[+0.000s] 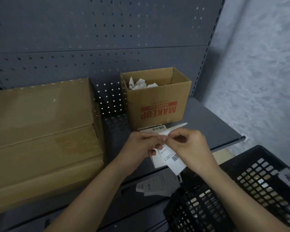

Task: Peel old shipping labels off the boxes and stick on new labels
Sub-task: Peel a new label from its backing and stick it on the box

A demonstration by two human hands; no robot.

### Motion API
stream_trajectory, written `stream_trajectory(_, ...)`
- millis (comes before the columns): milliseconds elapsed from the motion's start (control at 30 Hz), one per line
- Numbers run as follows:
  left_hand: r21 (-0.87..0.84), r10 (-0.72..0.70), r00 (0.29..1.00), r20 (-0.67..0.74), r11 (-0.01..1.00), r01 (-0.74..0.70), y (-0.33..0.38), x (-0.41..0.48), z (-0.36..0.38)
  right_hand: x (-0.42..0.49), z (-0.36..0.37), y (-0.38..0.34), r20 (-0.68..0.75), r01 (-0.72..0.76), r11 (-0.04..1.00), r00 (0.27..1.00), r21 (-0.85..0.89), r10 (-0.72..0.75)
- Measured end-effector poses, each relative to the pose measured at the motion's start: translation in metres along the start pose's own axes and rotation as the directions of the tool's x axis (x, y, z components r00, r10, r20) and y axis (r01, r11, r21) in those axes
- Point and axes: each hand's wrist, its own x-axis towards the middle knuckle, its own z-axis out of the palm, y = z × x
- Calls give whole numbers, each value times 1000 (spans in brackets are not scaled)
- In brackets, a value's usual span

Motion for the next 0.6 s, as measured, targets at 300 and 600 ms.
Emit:
stream_trajectory(300, -31, 20, 999, -41, 999, -21, -4, -1, 8, -1, 3, 3, -67, -61, 998, 996, 30, 63)
stream_trajectory(600, -152, -19, 991, -130, 988, -1, -4, -2, 13, -6, 6, 0, -55, -17, 999, 998, 36, 19)
